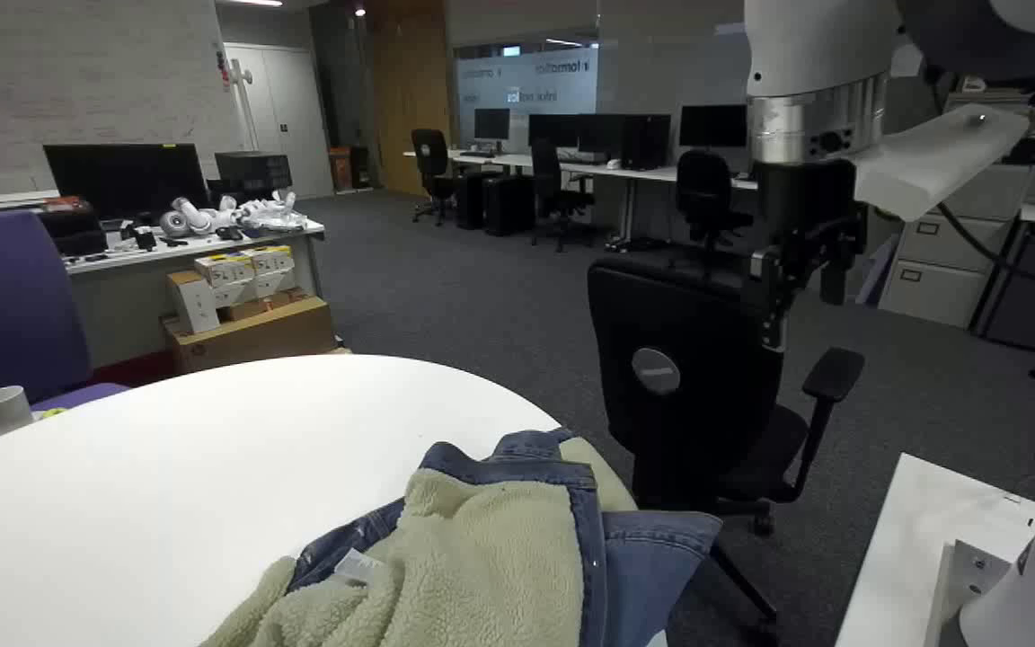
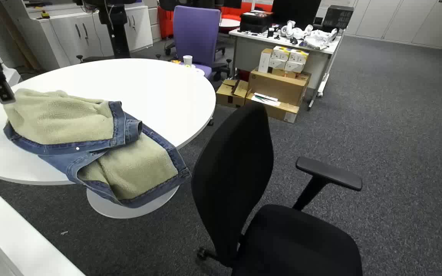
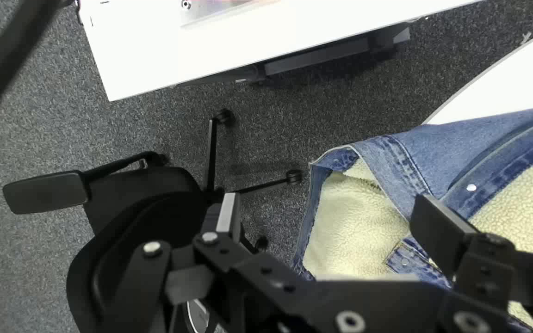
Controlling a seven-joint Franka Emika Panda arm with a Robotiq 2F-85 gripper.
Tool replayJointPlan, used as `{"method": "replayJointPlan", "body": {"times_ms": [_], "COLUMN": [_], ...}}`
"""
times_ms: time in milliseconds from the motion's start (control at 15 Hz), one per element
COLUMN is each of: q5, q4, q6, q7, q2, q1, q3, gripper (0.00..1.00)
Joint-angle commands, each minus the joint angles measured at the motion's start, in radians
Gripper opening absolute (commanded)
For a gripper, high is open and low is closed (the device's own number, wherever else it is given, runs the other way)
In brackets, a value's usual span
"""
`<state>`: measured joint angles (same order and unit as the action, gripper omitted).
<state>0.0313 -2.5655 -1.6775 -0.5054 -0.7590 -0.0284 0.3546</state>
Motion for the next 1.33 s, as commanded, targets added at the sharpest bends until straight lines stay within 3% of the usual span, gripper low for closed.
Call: {"method": "replayJointPlan", "body": {"times_ms": [0,733,933,1267], "q5": [-0.008,-0.031,-0.053,-0.044], "q4": [0.001,0.016,0.061,0.189], "q6": [0.001,-0.037,-0.120,-0.253], "q7": [-0.009,0.012,0.054,0.159], "q2": [0.006,0.032,0.104,0.300], "q1": [-0.015,-0.002,-0.014,-0.104], "q3": [-0.012,-0.027,-0.021,0.032], "gripper": [1.00,1.00,1.00,1.00]}}
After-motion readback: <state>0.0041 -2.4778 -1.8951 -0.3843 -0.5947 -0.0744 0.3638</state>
